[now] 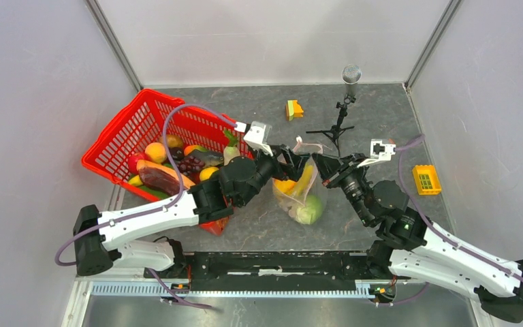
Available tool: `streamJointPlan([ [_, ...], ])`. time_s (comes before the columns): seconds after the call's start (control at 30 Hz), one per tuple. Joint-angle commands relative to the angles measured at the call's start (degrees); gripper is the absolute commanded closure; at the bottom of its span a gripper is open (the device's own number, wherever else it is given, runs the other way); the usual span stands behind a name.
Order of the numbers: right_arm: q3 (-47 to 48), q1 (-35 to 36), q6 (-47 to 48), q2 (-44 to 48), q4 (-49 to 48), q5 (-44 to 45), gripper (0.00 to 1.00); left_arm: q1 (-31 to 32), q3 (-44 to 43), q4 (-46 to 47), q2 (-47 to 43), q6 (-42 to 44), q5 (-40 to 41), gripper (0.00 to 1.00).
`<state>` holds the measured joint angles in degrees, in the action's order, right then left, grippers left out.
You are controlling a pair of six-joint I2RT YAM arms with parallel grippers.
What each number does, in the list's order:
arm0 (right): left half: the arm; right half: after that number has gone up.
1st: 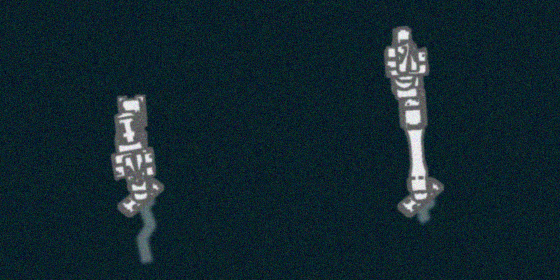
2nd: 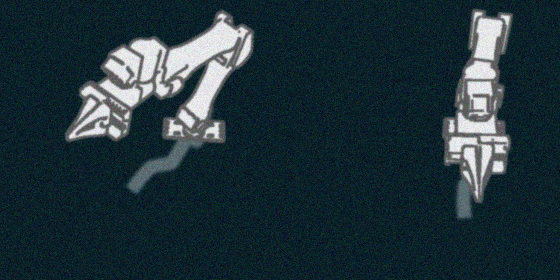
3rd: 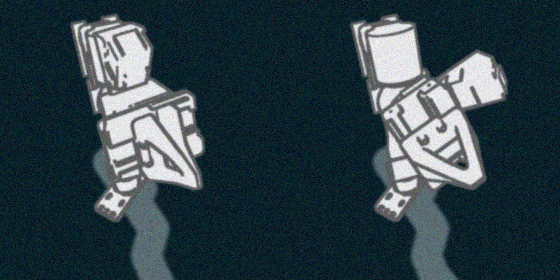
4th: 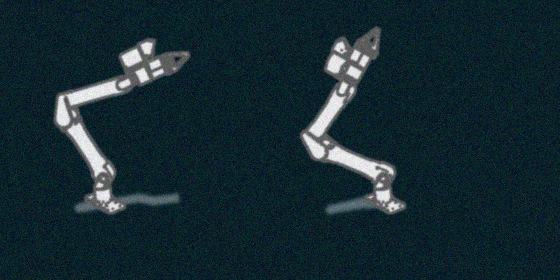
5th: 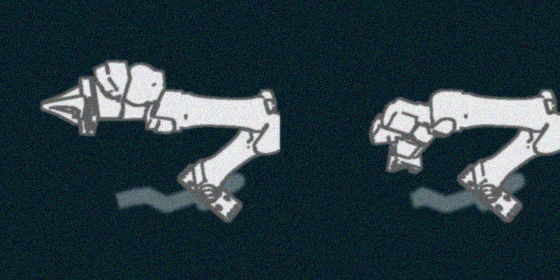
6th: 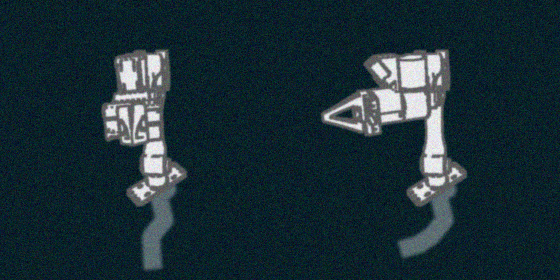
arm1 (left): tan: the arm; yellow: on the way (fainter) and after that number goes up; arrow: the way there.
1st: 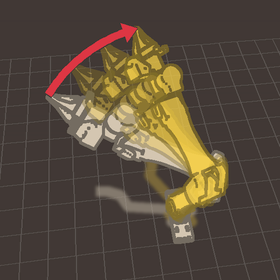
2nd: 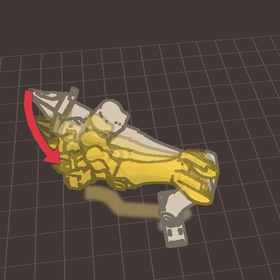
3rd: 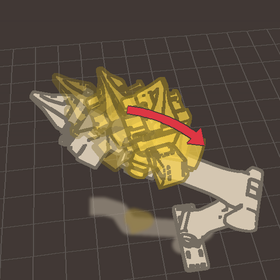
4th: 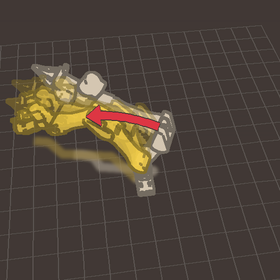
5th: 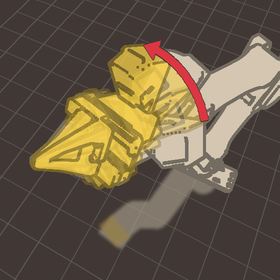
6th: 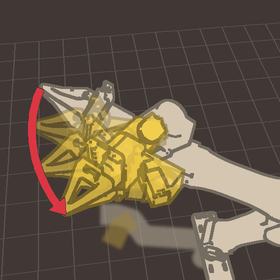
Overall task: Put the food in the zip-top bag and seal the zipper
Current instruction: Place the fake fruit in the zipper food storage bag, then adjust the zipper food storage bag at the center of the board.
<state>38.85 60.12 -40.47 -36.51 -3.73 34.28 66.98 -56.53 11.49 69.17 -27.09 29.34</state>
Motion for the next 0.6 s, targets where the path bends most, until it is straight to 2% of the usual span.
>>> streamJointPlan([
  [0.0, 2.4, 0.1, 2.6, 1.7, 0.1, 5.3, 0.98, 0.5, -4.3, -4.6, -2.0, 5.1, -4.3, 0.08],
  [0.07, 2.8, 0.1, 4.4, 2.1, 1.4, 7.2, 0.98, 0.5, -5.9, -6.9, -3.1, 6.0, -5.3, 0.06],
  [0.2, 6.2, 0.1, 10.1, 4.5, 7.8, 16.7, 0.98, 0.5, -6.9, -9.5, -8.0, 7.1, -6.4, 0.01],
  [0.3, 7.8, 0.1, 14.2, 8.6, 9.9, 22.3, 0.98, 0.5, -5.8, -10.9, -12.5, 7.9, -4.1, 0.0],
  [0.4, 7.7, 0.1, 18.9, 11.8, 8.4, 20.0, 0.98, 0.4, -4.9, -13.9, -15.8, 9.5, 1.0, 0.0],
  [0.47, 7.9, 0.1, 21.7, 12.7, 7.2, 14.7, 0.98, 0.3, -5.1, -17.4, -16.9, 9.8, 6.4, 0.0],
  [0.57, 10.4, 0.1, 22.7, 10.0, 12.1, 9.9, 0.99, 0.1, -6.0, -22.4, -16.7, 9.7, 14.3, 0.0],
])
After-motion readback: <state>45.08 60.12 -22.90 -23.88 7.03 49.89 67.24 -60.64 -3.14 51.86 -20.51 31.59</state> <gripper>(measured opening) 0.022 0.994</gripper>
